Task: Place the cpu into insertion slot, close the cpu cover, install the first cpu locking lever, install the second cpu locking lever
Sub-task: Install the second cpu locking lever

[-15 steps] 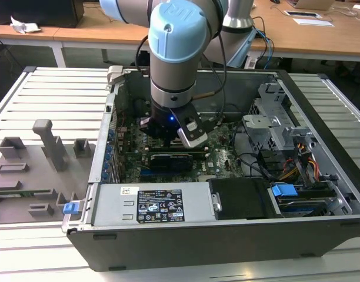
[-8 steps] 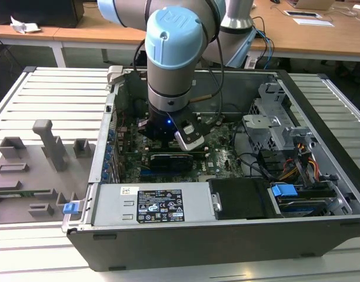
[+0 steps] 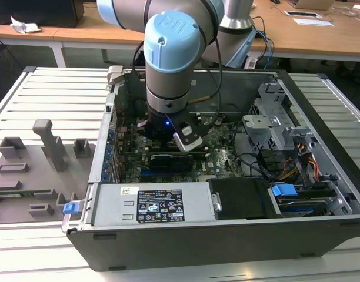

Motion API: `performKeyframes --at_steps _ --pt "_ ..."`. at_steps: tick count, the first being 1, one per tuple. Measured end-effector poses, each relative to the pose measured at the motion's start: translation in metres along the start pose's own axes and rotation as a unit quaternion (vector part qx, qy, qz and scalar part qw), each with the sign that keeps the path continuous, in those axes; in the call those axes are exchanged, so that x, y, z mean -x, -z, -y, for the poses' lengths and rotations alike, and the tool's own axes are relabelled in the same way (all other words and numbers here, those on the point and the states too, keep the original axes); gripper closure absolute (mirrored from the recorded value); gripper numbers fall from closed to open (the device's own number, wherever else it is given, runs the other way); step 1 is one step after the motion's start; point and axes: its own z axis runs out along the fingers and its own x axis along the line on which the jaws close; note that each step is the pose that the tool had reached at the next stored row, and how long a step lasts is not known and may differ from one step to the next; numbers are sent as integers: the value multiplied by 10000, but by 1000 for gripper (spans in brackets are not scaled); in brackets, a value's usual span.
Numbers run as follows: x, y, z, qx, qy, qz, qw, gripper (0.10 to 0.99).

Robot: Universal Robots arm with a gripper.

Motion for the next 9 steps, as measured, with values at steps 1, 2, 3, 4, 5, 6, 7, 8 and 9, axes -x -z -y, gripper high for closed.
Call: performKeyframes --at_steps 1,2,3,4,5,6,7,8,9 --pt "-10 -9 -3 26 0 1 10000 980" --pt "-20 -15 -5 48 1 1 10000 980" --pt "-27 -17 -5 59 0 1 10000 980" --pt "-31 -18 -5 63 0 2 10000 980" --pt "-35 -19 -6 65 1 2 10000 980" --pt "-37 -18 -6 64 1 2 10000 980" --pt "-40 -15 -6 64 1 1 10000 980" --pt "-40 -9 -8 66 1 2 10000 980" --pt "-40 9 -14 67 1 2 10000 980"
